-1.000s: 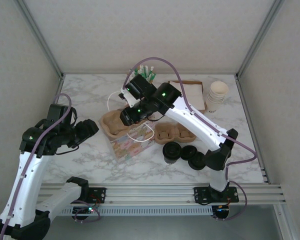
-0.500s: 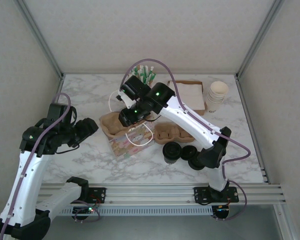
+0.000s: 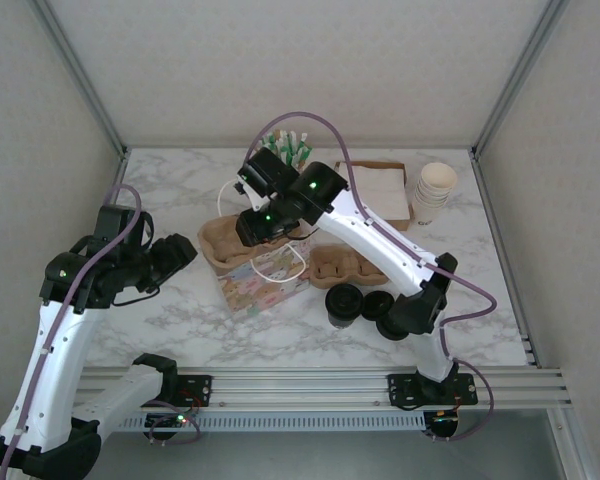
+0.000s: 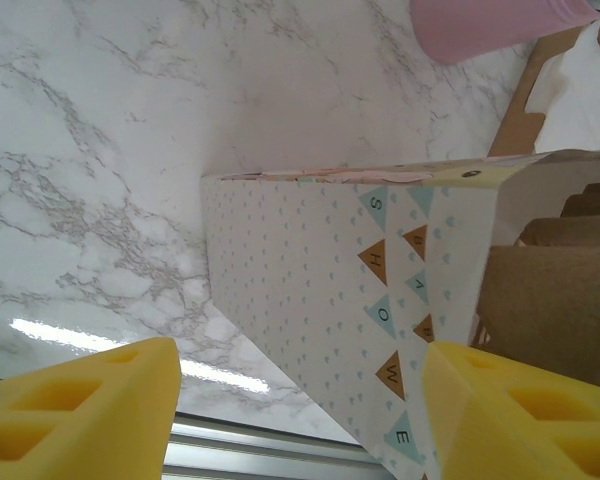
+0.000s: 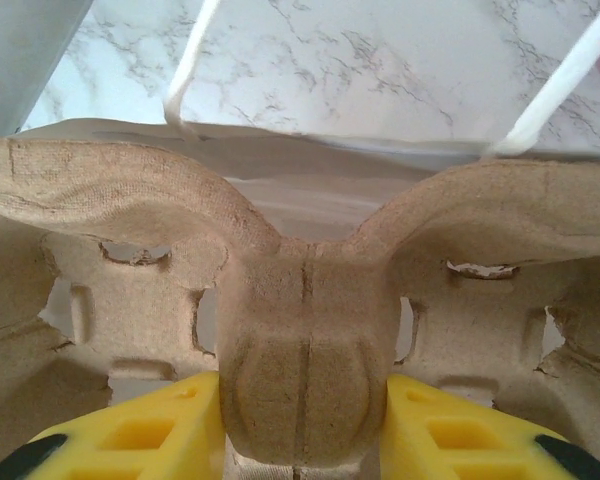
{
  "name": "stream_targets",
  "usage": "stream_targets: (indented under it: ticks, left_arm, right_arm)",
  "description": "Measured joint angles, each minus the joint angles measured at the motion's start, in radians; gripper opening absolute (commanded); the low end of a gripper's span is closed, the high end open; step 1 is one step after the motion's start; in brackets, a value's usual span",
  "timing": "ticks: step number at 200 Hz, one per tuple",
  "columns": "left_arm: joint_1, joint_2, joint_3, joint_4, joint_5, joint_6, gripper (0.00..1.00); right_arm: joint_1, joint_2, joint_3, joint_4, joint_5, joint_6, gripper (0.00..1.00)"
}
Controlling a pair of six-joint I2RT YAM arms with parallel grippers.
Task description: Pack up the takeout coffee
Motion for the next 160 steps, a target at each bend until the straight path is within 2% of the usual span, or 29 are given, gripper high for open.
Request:
stream_targets:
  ticks: [160]
  left_arm:
    - [0.000, -0.001, -0.006, 0.019, 0.000, -0.024, 0.64]
  right_arm:
    - [0.025, 0.077, 0.034, -0.072, 0.087, 0.022, 0.43]
